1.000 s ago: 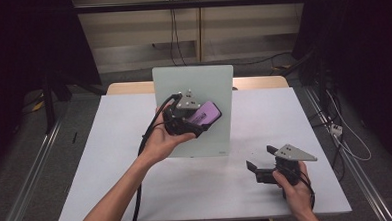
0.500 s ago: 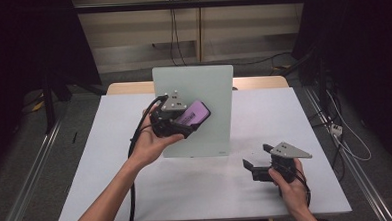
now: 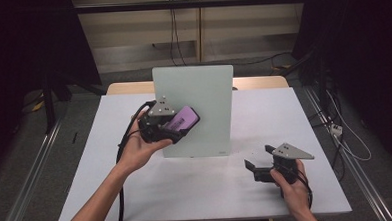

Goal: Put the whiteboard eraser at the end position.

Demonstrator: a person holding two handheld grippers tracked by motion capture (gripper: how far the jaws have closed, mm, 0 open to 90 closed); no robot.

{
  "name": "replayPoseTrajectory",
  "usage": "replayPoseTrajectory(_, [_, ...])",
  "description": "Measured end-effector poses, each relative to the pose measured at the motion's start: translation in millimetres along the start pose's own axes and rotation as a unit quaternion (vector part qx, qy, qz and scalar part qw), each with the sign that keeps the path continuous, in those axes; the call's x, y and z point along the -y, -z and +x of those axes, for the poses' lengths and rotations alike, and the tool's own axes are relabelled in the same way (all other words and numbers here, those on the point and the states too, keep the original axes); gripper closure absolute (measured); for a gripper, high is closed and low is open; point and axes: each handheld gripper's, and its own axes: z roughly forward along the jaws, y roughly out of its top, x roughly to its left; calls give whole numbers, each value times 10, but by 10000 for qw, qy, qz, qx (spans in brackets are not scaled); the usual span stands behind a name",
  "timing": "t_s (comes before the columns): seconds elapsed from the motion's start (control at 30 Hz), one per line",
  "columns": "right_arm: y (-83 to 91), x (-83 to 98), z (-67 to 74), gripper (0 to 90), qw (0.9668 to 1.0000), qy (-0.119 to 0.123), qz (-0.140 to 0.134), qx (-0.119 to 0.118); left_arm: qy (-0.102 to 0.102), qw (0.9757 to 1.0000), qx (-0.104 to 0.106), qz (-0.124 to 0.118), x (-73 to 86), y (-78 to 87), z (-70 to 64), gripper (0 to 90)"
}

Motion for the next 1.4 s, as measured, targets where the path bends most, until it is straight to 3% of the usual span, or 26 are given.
replayPoseTrajectory(0.17, [-5,4,-6,62,10000,69,5,-10,-31,9999,83,125,78,-1,-79,411])
replayPoseTrajectory(0.3, [3,21,-36,62,10000,-27,15,-15,-58,9996,183,228,111,-19,-146,411])
replayPoseTrajectory(0.5, [26,16,-49,62,10000,28,-43,-37,-25,9991,352,245,161,-66,-226,411])
replayPoseTrajectory(0.83, [-42,-17,-5,62,9999,100,-27,-100,19,9964,597,602,367,-116,-305,411])
replayPoseTrajectory(1.0, [-32,-21,5,62,9999,87,-38,-93,-37,9934,820,805,411,-209,-419,411])
replayPoseTrajectory(1.4, [2,-20,14,62,9999,101,-55,-92,-252,9809,1364,1365,464,-531,-693,411])
